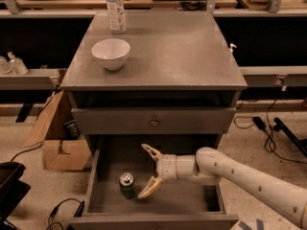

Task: Pick green can from middle drawer and place on counter

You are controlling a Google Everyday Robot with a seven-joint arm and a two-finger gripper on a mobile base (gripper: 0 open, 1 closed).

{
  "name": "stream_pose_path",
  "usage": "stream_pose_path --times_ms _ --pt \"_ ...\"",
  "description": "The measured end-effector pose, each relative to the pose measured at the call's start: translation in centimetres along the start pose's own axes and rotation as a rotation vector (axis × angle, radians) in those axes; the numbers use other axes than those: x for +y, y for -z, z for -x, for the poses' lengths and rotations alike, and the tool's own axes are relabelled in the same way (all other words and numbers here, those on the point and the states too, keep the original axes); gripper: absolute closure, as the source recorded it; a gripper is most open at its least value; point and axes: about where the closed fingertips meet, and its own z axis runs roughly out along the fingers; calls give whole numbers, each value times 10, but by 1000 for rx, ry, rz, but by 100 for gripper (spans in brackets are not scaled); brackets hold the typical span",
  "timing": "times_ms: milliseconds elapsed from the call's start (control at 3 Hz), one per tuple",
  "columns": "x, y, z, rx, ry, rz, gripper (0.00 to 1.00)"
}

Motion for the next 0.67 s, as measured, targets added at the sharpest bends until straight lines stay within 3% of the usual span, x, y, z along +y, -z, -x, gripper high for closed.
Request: stream_pose_path --times_ms 333,667 --pt "15 -48 -34 -7 -27 70 0" --pt "26 -75 -48 -3 -43 116 0"
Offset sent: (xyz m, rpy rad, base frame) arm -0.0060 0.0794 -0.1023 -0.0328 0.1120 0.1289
